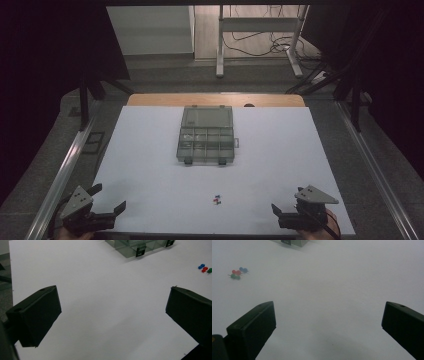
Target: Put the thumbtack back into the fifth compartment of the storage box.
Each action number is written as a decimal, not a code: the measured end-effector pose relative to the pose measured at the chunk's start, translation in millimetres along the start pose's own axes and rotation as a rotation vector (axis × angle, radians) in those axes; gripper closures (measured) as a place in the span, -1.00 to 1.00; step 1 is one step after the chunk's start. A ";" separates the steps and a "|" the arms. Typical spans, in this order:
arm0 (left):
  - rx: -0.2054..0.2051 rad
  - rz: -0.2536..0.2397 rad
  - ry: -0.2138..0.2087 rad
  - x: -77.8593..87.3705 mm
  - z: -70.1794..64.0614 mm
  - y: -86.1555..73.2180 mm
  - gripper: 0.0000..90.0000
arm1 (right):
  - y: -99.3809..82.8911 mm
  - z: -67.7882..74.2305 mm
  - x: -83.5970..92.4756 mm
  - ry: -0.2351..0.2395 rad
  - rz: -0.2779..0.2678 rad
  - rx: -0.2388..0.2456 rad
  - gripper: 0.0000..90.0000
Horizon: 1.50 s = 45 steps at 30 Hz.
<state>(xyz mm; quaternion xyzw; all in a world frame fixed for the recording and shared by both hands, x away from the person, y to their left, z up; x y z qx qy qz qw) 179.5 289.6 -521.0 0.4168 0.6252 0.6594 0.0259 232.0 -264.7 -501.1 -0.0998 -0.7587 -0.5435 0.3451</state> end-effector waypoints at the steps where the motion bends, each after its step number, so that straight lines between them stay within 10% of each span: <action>1: 0.000 0.000 0.000 0.0 0.0 0.0 -0.99 | 0.0 0.0 0.0 0.000 0.000 0.000 -1.00; 45: 0.005 -0.004 -0.008 -0.1 1.1 -0.2 -1.00 | 43.3 40.9 -31.5 0.140 0.078 0.134 -1.00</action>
Point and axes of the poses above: each handheld gripper's, and its own axes: x roughly backward along the jaws, y roughly out of its top, z roughly to its left, the point moved 3 cm from there along -x, roughly forward along the jaws, and after that the axes turned 10 degrees about -y, right-handed, at the moved point
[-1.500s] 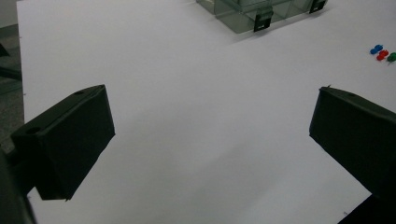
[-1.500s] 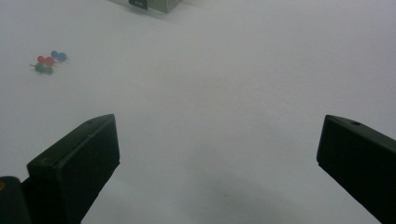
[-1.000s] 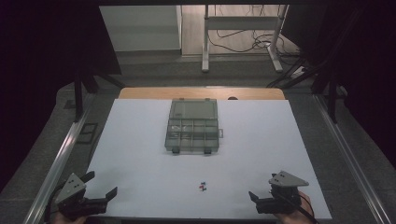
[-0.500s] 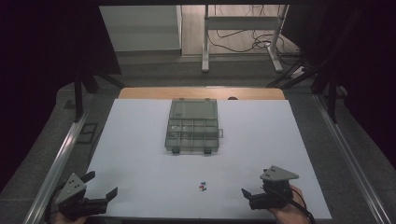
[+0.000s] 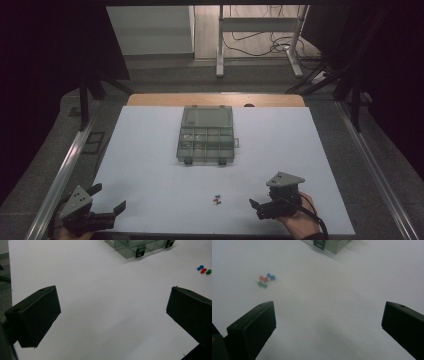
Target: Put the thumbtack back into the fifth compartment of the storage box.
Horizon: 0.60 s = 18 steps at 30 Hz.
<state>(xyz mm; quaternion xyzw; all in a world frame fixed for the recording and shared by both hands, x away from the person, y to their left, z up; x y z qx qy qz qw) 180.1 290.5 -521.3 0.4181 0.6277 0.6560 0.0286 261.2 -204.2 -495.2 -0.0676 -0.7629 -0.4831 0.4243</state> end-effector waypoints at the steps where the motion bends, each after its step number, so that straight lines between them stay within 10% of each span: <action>1: 0.001 0.000 -0.001 0.0 0.1 0.0 -1.00 | 3.3 2.4 -2.6 0.002 0.010 0.004 -1.00; 18: -0.002 0.001 -0.003 -0.2 -0.1 0.0 -1.00 | 23.2 18.7 -18.1 0.037 0.059 0.052 -1.00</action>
Point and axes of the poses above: each handheld gripper's, and its own axes: x roughly backward along the jaws, y roughly out of its top, z roughly to its left, the point moved 3 cm from there along -x, roughly forward along the jaws, and after that the axes turned 10 degrees about -y, right-handed, at the moved point
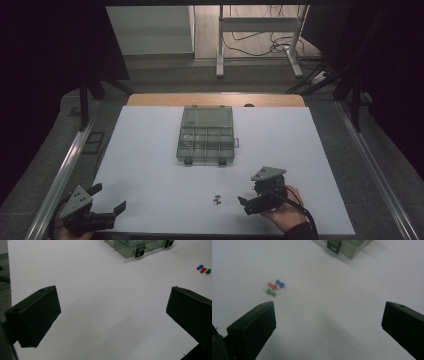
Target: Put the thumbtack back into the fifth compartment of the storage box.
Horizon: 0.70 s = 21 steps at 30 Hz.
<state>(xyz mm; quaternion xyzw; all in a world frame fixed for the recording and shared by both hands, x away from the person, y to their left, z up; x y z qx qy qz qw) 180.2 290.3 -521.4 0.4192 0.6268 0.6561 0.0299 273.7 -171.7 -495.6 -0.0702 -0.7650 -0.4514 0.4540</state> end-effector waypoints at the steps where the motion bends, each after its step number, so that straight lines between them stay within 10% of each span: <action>1: 0.000 0.000 0.000 0.0 0.0 0.0 -1.00 | 1.0 0.8 -0.7 0.000 0.003 0.005 -1.00; 21: -0.008 0.007 -0.004 -0.2 -0.1 0.1 -1.00 | 28.0 24.6 -27.8 0.047 0.071 0.110 -0.72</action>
Point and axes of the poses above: each handheld gripper's, and its own axes: x roughly backward along the jaws, y roughly out of its top, z roughly to its left, the point moved 3 cm from there along -x, roughly forward along the jaws, and after that the axes turned 10 degrees about -y, right-handed, at the moved point
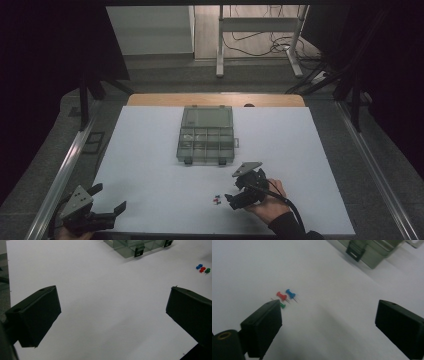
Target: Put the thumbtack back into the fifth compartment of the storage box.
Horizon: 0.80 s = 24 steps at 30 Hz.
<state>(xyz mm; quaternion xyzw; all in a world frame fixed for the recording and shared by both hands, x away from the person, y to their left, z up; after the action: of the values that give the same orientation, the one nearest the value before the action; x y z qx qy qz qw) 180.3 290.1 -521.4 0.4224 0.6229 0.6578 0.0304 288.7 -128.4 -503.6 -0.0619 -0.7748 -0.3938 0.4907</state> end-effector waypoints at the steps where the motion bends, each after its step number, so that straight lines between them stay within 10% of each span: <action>1: 0.000 0.000 0.000 0.0 -0.1 0.0 -1.00 | 1.3 1.8 -1.4 0.003 0.003 0.012 -0.66; 24: -0.012 0.006 0.000 -0.7 -1.1 0.2 -0.99 | 26.3 25.7 -32.8 0.149 0.096 0.156 0.55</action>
<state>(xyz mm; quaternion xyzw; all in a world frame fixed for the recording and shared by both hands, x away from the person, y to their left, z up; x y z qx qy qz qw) 180.2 288.8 -521.5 0.4240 0.6175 0.6617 0.0307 299.9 -83.7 -521.0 -0.0309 -0.7606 -0.3118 0.5686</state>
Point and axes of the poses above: each handheld gripper's, and its own axes: x roughly backward along the jaws, y roughly out of its top, z roughly to its left, the point moved 3 cm from there along -x, roughly forward along the jaws, and after that the axes turned 10 degrees about -y, right-handed, at the moved point
